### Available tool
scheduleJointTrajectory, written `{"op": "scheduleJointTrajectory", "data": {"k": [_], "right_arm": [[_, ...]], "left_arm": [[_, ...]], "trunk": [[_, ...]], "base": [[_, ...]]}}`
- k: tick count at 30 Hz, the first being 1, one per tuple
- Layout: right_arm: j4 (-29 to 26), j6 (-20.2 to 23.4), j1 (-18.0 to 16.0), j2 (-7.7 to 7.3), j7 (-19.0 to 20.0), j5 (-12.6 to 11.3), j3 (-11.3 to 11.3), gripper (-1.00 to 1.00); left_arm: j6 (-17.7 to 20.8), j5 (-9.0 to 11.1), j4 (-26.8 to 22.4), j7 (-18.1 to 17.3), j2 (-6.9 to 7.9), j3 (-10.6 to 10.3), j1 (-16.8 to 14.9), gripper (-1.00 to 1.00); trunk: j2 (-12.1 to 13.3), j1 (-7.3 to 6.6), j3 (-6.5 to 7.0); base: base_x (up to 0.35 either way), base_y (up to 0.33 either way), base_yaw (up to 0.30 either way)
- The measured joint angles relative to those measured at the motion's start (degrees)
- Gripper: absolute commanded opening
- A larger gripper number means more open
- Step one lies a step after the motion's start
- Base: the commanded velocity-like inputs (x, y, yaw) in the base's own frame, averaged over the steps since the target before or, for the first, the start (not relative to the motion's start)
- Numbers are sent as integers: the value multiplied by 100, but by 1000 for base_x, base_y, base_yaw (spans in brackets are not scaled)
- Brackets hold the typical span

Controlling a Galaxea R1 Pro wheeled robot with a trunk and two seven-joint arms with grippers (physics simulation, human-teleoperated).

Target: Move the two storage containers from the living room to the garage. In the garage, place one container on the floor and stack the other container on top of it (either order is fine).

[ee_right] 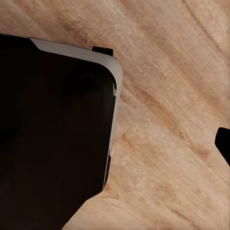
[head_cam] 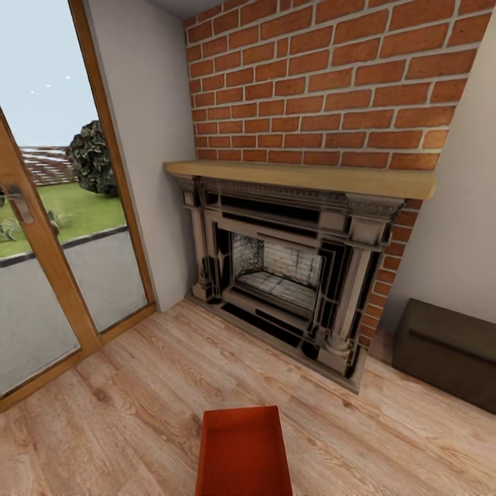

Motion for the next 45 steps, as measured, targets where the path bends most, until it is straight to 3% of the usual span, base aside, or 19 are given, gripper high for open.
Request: {"op": "scheduleJointTrajectory", "data": {"k": [45], "right_arm": [[1,8,3,-34,13,-6,-4,100]], "left_arm": [[0,0,0,0,0,0,0,100]], "trunk": [[-1,0,-419]], "base": [[0,0,0]]}}
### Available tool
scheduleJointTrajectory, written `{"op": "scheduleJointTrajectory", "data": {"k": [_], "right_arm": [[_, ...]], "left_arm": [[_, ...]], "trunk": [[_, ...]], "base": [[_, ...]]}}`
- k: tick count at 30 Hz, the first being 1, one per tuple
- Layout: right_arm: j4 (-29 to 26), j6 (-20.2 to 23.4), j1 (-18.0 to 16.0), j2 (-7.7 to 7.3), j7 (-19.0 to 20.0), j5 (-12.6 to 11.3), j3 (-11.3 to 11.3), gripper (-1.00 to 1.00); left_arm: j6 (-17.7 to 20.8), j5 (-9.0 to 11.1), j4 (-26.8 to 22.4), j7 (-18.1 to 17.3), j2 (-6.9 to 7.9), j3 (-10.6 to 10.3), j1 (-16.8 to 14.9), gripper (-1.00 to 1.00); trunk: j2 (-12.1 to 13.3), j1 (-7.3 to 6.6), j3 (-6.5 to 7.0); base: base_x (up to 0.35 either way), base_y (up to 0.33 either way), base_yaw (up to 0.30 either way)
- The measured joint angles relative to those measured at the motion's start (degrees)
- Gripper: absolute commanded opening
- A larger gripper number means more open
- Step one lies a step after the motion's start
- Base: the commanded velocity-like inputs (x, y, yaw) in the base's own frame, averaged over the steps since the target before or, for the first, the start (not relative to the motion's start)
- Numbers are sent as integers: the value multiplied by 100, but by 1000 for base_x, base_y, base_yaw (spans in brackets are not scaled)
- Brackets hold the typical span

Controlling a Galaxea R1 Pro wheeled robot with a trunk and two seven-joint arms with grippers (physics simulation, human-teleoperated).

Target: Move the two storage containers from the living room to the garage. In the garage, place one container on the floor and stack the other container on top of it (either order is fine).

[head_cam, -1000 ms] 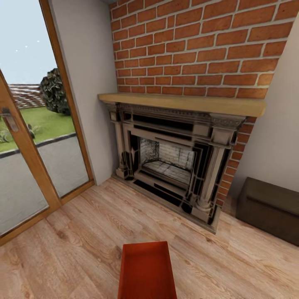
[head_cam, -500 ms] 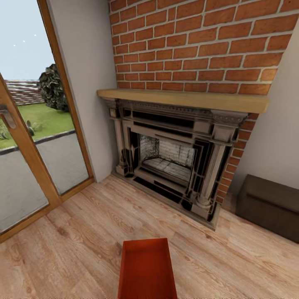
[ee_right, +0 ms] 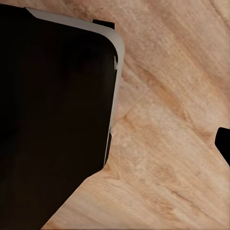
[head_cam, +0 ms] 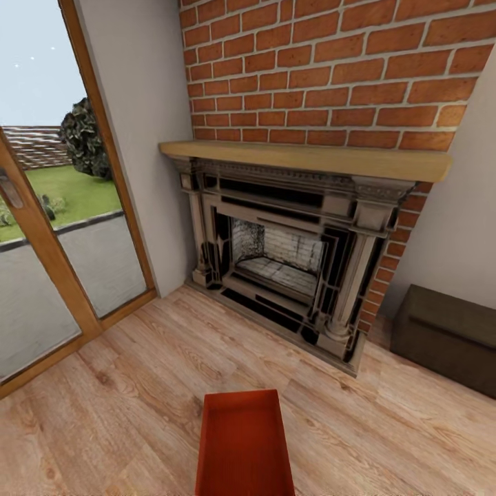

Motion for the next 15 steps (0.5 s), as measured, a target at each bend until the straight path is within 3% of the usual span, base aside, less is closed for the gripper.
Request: {"op": "scheduleJointTrajectory", "data": {"k": [15], "right_arm": [[-1,-3,-3,11,4,0,4,100]], "left_arm": [[0,0,0,0,0,0,0,100]], "trunk": [[0,0,-140]], "base": [[0,0,0]]}}
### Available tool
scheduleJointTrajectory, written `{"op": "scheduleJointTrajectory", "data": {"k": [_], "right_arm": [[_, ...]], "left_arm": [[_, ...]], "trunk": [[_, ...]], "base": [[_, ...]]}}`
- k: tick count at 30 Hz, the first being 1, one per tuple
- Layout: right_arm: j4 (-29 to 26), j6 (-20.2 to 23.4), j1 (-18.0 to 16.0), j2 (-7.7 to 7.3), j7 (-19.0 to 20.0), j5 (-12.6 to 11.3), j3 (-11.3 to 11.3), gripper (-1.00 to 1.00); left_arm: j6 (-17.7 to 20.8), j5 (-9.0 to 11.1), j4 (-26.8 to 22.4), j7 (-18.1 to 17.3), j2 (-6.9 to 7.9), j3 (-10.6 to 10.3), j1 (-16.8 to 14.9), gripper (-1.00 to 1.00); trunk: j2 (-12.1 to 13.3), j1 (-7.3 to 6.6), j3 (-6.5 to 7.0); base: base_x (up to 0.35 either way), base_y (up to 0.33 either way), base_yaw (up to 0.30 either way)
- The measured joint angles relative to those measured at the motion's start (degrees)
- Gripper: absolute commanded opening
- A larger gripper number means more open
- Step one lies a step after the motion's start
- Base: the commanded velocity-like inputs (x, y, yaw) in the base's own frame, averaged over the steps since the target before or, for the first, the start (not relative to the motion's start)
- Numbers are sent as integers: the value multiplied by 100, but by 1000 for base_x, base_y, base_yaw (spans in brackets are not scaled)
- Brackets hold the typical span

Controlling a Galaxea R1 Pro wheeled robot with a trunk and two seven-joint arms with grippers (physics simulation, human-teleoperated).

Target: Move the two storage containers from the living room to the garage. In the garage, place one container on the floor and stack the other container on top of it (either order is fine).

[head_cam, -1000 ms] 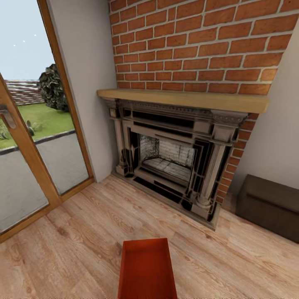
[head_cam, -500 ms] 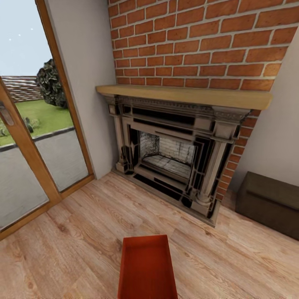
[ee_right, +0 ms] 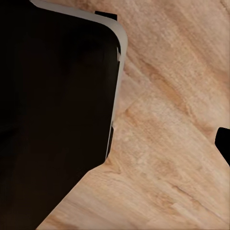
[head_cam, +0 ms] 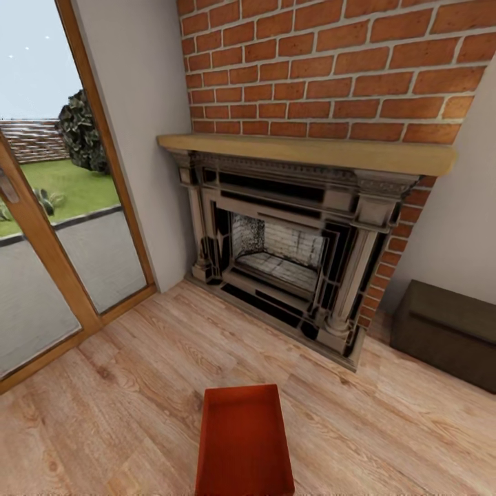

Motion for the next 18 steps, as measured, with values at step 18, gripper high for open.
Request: {"op": "scheduleJointTrajectory", "data": {"k": [18], "right_arm": [[0,-3,-1,-11,-5,0,0,100]], "left_arm": [[0,0,0,0,0,0,0,100]], "trunk": [[0,0,-168]], "base": [[0,0,0]]}}
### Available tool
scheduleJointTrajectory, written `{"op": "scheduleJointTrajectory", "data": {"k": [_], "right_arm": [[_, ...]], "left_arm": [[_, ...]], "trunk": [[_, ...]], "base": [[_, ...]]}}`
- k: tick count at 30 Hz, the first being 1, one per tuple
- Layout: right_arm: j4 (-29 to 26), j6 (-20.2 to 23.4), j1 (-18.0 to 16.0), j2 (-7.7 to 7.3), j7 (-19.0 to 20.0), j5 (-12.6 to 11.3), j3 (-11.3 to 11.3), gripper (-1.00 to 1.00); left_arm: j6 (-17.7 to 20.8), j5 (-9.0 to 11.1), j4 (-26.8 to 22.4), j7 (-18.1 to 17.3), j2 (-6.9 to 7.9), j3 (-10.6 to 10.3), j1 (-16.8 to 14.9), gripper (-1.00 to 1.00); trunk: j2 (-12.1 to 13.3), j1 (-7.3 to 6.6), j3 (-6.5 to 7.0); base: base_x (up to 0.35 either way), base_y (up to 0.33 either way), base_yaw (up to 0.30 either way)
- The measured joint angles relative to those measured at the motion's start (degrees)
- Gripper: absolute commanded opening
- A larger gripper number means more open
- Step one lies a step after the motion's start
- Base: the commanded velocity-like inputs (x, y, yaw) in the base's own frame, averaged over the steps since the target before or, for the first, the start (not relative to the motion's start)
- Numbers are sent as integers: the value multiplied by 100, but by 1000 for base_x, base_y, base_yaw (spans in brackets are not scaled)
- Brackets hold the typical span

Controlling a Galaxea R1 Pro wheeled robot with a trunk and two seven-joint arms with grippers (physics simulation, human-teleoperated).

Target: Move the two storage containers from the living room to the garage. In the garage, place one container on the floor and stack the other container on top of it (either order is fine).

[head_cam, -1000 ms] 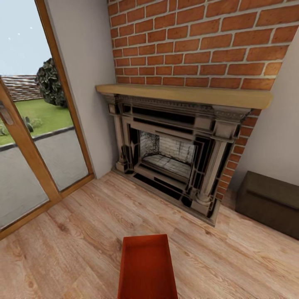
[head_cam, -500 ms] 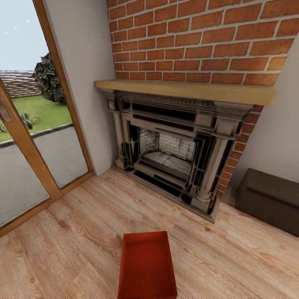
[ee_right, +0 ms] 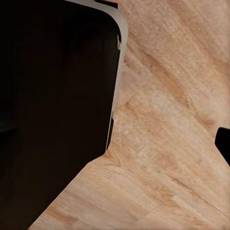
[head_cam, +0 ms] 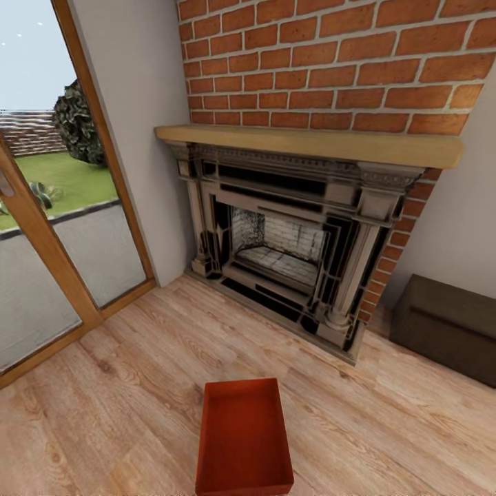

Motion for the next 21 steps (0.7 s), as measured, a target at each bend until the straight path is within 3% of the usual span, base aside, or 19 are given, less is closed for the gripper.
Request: {"op": "scheduleJointTrajectory", "data": {"k": [21], "right_arm": [[-2,-1,0,5,-3,0,-7,100]], "left_arm": [[0,0,0,0,0,0,0,100]], "trunk": [[0,0,-196]], "base": [[0,0,0]]}}
